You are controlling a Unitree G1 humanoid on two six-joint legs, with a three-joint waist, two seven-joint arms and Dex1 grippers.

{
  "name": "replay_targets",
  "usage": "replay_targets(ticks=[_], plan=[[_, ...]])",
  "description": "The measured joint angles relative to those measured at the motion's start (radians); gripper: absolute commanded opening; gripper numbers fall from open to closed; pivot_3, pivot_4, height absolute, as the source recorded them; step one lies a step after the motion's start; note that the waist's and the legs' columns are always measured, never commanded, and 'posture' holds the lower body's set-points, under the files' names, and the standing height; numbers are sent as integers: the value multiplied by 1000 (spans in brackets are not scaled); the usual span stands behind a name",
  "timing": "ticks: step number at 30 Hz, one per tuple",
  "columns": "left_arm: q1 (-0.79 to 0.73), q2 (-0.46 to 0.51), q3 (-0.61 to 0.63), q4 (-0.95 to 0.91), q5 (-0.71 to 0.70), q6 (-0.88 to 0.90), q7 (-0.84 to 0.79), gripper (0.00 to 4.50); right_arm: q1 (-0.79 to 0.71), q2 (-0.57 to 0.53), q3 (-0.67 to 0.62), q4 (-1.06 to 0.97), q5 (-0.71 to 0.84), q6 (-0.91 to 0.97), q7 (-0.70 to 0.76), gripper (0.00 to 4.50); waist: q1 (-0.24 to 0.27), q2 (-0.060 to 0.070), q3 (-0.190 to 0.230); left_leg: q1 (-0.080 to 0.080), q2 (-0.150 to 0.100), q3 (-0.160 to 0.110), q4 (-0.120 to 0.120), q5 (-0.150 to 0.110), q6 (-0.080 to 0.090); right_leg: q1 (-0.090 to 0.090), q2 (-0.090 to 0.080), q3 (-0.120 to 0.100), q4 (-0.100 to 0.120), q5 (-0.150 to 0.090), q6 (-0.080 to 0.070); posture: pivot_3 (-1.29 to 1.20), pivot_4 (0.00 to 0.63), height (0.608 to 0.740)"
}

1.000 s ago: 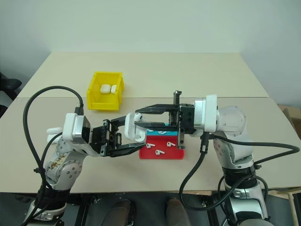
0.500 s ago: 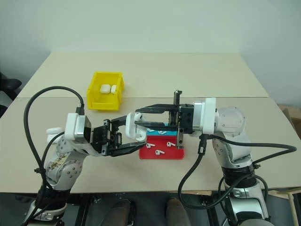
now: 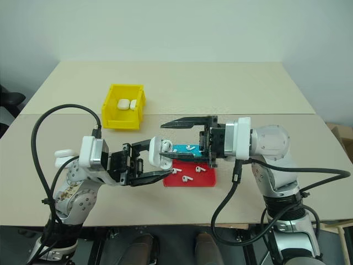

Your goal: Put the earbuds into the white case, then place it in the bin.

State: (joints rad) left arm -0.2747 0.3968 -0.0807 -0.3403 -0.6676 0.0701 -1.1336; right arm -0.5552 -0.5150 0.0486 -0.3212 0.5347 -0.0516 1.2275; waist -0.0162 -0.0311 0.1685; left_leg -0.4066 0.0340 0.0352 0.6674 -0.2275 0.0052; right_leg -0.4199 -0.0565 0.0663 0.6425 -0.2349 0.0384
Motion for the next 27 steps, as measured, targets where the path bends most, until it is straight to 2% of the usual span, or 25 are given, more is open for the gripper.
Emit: replay_targets(ticks=[5,8,10,14,18,21,24,27], plan=[[2,2,7,3,14,-11,2,2748,20,-58,-13,0,42,-1,59,2694,1,0,0,0,0,0,0,0,0,0,0,0,0,0,0,0,150,740],[41,43,23,20,58,-69,-32,2748,0,-132,-20,11,57,77,66,2694,-4,0,0,0,0,1,0,0,0,0,0,0,0,0,0,0,150,740],[107,98,48,70,101,-120,-72,2748,-77,-244,-16,56,10,185,48,2694,-11,1,0,1,1,2,0,0,0,-2,0,1,1,-1,-2,0,150,740],[188,155,81,116,139,-187,-125,2748,-226,-339,70,121,-126,310,46,2694,-13,1,0,1,2,2,-2,0,0,-2,1,0,0,-2,-3,0,150,740],[220,156,78,114,163,-230,-127,2748,-365,-348,236,212,-265,343,148,2694,-12,1,0,0,2,3,-2,0,0,-3,0,0,0,-2,-3,0,150,740],[229,146,66,117,197,-267,-122,2748,-500,-343,397,319,-454,300,219,2694,-10,1,0,0,2,3,-2,0,0,-3,0,0,0,-2,-3,0,150,740],[234,131,51,120,211,-288,-114,2748,-574,-290,507,472,-612,207,245,2694,-7,1,0,0,2,3,-2,0,0,-3,0,0,0,-2,-3,0,150,740],[235,121,38,120,217,-303,-112,2748,-605,-235,577,615,-701,67,268,2694,-5,1,0,-1,2,4,-2,0,0,-4,0,0,0,-2,-3,0,150,740]])
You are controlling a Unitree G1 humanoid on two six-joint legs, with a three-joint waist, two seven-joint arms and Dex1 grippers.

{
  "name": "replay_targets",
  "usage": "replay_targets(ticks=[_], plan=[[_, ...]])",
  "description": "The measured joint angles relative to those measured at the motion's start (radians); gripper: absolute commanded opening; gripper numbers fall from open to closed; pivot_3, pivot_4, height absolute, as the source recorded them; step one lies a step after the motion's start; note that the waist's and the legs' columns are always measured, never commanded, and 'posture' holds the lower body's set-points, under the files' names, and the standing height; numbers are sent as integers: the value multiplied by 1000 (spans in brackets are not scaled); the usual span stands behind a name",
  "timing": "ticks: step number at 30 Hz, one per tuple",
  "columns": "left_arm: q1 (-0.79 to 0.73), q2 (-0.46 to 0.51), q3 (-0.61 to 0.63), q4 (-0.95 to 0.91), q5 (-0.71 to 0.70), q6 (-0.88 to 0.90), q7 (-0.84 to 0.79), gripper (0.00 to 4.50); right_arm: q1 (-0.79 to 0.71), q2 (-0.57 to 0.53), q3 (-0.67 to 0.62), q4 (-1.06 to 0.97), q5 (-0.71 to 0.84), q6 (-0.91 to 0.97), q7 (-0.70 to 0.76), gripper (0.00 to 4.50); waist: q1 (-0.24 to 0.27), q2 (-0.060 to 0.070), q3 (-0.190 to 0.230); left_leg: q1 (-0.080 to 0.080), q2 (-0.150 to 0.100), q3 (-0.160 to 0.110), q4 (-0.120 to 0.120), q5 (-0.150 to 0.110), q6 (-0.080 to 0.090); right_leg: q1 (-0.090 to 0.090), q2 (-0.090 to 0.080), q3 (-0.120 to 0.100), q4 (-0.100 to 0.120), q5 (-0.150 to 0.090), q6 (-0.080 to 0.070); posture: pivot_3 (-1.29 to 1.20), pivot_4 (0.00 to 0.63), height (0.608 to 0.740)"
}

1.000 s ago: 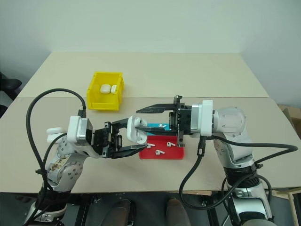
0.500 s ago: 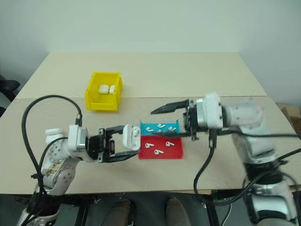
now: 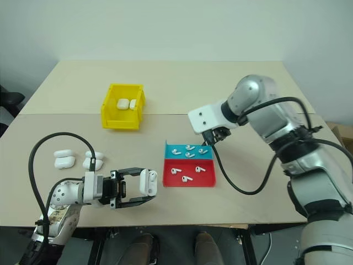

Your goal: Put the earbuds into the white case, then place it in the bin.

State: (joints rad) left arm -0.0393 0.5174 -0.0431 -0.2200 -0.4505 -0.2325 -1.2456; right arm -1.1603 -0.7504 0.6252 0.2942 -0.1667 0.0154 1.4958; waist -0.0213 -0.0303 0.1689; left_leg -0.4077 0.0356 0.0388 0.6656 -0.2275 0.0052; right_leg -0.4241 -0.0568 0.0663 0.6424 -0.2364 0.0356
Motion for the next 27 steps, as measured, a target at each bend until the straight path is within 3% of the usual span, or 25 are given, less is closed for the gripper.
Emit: replay_targets(ticks=[5,13,27], plan=[[-2,-6,-14,0,17,-15,16,2748,-89,112,67,225,-123,-139,8,2694,-4,0,0,1,0,0,-1,0,0,0,0,0,0,0,0,0,150,740],[-1,-7,-20,-2,19,-16,39,2748,-113,222,97,463,-229,-274,-24,2694,-4,0,0,1,0,0,-1,0,0,0,0,0,1,0,0,0,150,740],[0,-2,-21,-3,23,-15,59,2748,-128,283,93,601,-281,-340,-66,2694,-16,1,0,1,0,0,-1,0,0,0,0,0,3,0,0,0,150,740]])
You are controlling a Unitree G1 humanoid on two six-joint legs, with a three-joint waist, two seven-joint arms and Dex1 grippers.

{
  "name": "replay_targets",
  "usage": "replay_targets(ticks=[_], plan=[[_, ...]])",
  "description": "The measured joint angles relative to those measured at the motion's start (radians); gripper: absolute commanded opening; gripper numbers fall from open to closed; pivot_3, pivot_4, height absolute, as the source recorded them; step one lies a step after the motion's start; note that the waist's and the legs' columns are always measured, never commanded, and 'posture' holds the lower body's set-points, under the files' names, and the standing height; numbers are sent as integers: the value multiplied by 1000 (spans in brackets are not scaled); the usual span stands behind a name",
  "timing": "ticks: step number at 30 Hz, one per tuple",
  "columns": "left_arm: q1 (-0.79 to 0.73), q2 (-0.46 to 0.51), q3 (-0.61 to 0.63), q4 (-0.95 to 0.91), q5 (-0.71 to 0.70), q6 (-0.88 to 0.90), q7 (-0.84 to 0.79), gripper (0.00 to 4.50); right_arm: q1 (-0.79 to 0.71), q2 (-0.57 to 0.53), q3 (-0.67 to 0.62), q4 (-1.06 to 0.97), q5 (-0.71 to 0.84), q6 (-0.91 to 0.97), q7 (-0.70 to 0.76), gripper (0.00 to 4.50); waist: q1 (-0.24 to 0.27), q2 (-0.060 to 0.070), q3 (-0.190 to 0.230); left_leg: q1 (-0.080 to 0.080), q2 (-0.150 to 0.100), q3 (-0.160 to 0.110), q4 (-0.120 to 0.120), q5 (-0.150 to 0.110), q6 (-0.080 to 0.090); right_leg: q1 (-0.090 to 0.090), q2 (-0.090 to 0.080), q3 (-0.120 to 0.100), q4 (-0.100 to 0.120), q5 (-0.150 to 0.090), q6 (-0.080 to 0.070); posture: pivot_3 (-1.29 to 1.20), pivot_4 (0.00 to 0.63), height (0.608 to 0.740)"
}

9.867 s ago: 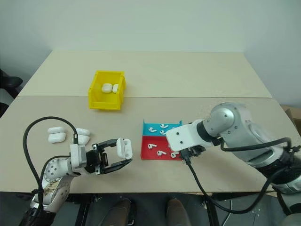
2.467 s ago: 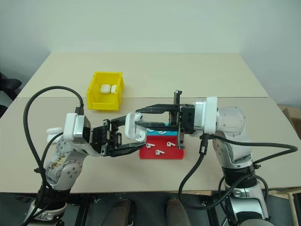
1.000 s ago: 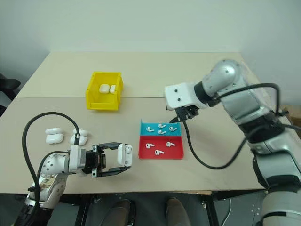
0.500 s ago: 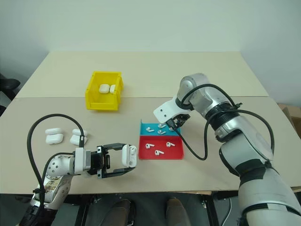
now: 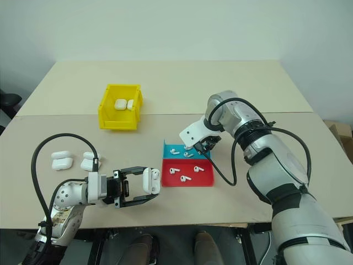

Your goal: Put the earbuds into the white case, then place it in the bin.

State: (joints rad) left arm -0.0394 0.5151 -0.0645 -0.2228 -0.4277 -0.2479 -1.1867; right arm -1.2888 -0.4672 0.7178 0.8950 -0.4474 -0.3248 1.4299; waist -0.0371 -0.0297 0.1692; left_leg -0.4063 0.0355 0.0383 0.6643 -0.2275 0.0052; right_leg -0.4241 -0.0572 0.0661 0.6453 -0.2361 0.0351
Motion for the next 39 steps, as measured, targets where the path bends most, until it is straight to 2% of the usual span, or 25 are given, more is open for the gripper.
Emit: replay_targets(ticks=[1,4,13,35,37,39], plan=[[0,0,0,0,0,0,0,2748,0,3,0,2,-2,-4,-3,2694,-1,0,0,0,0,0,0,0,0,0,0,0,0,0,0,0,150,740],[0,0,-1,0,1,0,2,2748,1,6,-2,17,-3,-15,-13,2095,-1,0,0,0,0,0,0,0,0,0,0,0,0,0,0,0,150,740],[-3,27,-1,0,-1,0,-4,2748,7,8,-3,36,-16,-39,-16,2095,-5,0,0,0,0,0,0,0,0,0,0,0,0,0,0,0,150,740],[-3,24,-15,0,16,-9,6,2748,11,12,-3,38,-57,-60,-46,2095,-5,0,0,0,0,0,0,0,0,0,0,0,0,0,0,0,150,740],[-3,24,-15,1,16,-9,6,2748,11,12,-3,38,-58,-60,-42,1719,-5,0,0,0,0,0,0,0,0,0,0,0,0,0,0,0,150,740],[-3,24,-15,1,16,-9,6,2748,12,11,-3,38,-60,-66,-37,1719,-5,0,0,0,0,0,0,0,0,0,0,0,0,0,0,0,150,740]])
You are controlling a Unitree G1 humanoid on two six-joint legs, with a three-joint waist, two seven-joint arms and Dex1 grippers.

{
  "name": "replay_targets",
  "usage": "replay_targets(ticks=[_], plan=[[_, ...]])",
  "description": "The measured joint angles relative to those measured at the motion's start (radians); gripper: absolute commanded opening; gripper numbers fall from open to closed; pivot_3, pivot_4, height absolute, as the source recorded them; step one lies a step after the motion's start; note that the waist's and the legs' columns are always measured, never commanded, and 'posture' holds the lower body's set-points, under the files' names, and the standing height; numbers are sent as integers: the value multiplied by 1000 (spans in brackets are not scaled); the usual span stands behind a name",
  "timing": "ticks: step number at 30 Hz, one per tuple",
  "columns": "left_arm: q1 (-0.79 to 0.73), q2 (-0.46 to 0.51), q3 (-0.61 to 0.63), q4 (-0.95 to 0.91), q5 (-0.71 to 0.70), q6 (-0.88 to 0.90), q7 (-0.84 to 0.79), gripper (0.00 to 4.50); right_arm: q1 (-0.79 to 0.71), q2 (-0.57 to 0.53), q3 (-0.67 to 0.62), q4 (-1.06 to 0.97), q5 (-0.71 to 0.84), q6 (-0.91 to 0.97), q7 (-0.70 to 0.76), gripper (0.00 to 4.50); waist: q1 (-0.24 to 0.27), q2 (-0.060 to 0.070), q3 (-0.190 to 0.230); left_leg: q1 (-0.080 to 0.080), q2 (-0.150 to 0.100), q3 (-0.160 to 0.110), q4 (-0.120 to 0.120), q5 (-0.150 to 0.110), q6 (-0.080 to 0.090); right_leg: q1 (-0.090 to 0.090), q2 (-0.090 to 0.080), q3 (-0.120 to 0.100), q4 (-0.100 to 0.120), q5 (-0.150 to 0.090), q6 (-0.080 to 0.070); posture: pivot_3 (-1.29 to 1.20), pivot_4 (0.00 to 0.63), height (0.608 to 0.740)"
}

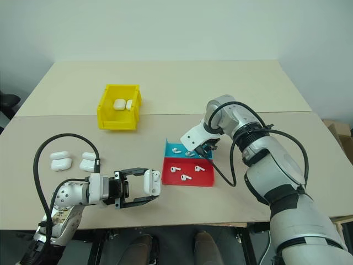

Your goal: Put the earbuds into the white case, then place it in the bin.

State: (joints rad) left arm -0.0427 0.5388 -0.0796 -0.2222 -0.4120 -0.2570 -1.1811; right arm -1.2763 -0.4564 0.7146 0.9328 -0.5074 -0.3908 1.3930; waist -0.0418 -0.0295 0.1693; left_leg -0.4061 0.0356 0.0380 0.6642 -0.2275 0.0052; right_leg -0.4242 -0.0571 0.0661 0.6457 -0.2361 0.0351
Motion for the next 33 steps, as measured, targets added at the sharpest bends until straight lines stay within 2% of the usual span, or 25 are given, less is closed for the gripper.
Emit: replay_targets(ticks=[17,22,33], plan=[[-7,-1,0,3,1,-4,-5,2748,12,-3,-21,-2,-9,-40,-4,1719,-1,0,0,1,0,0,0,0,0,0,0,0,0,0,0,0,150,740],[-6,-2,-2,3,4,-7,-5,2748,13,-3,-23,-3,-13,-50,-1,616,-1,0,0,1,0,0,0,0,0,1,0,0,0,0,0,0,150,740],[-5,-2,-5,3,5,-7,-4,2748,17,-3,-25,-4,-22,-51,-17,616,-1,0,0,2,0,0,0,0,0,1,0,0,1,0,0,0,150,740]])
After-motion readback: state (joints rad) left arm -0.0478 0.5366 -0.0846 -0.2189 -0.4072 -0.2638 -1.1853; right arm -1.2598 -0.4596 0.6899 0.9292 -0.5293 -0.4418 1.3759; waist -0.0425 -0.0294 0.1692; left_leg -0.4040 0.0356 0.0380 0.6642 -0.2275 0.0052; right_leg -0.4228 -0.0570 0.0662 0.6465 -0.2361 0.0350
